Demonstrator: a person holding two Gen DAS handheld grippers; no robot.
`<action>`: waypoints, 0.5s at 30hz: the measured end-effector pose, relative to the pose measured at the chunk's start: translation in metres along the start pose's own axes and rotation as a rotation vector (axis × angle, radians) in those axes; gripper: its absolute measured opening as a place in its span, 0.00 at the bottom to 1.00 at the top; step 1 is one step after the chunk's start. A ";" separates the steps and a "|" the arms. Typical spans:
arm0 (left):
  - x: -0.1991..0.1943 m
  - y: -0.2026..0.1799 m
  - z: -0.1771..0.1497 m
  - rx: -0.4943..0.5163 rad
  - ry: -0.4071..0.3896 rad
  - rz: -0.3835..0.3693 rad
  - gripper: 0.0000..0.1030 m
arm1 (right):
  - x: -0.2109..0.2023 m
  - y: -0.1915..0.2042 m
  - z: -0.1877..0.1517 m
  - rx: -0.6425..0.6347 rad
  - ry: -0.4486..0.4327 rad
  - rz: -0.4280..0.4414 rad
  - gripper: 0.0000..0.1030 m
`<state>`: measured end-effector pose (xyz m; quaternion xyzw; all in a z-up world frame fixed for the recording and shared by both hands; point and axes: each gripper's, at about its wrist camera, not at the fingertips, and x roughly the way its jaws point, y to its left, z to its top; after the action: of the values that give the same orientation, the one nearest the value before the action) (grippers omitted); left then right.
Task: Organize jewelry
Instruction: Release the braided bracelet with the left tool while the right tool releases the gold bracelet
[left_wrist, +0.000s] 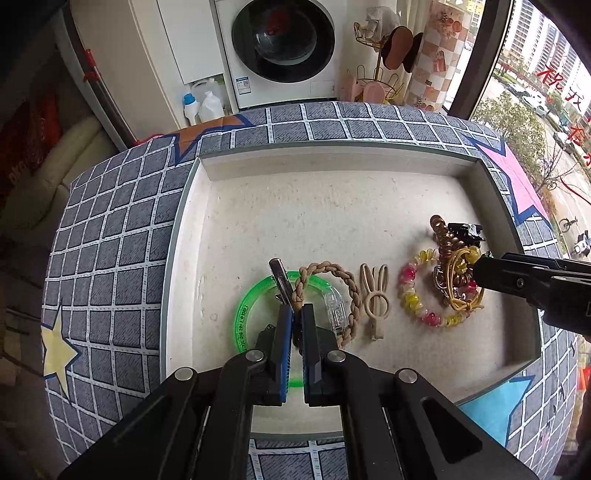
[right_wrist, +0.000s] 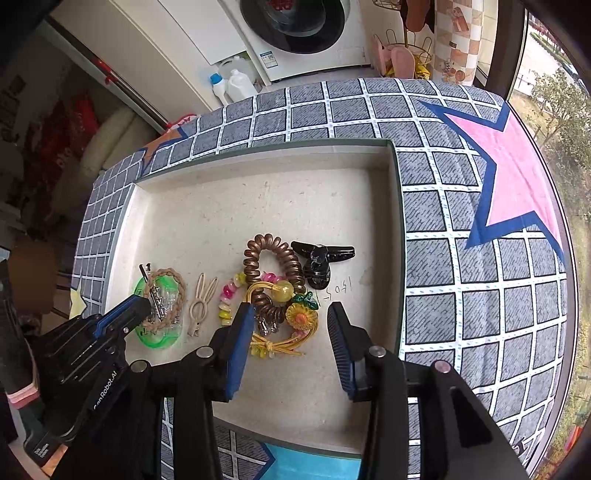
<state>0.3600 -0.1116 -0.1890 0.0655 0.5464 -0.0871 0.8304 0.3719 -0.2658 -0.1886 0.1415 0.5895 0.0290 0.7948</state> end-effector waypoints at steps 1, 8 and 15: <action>0.000 0.000 0.000 -0.001 0.000 -0.001 0.16 | -0.001 0.001 0.000 -0.002 -0.002 0.001 0.54; -0.004 0.003 -0.002 -0.010 -0.003 -0.018 0.16 | -0.008 0.004 -0.001 0.003 -0.015 0.000 0.55; -0.009 0.004 0.000 -0.021 -0.016 -0.050 0.16 | -0.018 0.003 -0.002 0.015 -0.032 -0.003 0.56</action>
<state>0.3573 -0.1068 -0.1803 0.0424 0.5419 -0.1027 0.8331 0.3645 -0.2667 -0.1717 0.1471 0.5770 0.0208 0.8031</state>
